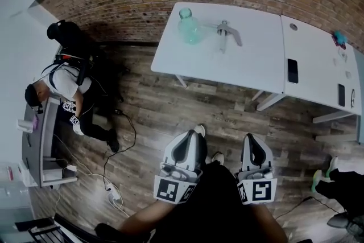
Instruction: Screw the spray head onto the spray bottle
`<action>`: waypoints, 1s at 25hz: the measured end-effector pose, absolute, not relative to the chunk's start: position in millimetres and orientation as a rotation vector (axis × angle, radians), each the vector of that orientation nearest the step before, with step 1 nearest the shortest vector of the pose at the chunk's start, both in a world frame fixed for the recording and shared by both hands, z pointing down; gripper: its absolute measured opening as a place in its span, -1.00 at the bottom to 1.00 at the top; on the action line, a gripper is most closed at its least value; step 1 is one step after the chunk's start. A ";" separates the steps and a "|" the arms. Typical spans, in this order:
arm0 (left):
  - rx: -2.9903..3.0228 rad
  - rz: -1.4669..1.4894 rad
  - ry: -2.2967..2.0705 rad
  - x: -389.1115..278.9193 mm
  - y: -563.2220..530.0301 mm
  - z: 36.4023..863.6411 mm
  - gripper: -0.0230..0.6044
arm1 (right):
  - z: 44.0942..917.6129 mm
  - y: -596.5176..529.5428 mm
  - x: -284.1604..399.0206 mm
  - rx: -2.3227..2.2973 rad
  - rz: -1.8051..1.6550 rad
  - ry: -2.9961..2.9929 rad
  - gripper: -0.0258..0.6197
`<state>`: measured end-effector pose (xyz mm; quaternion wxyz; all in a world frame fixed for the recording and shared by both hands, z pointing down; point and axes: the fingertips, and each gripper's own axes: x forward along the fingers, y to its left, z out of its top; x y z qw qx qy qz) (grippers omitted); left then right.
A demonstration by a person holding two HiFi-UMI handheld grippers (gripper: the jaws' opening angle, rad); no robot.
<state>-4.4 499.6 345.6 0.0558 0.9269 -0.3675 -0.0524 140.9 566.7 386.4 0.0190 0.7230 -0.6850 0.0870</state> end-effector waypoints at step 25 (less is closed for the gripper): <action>2.829 -0.132 -1.005 35.3 357.5 362.3 -0.92 | 371.9 418.4 168.3 2.270 0.154 -1.976 -0.90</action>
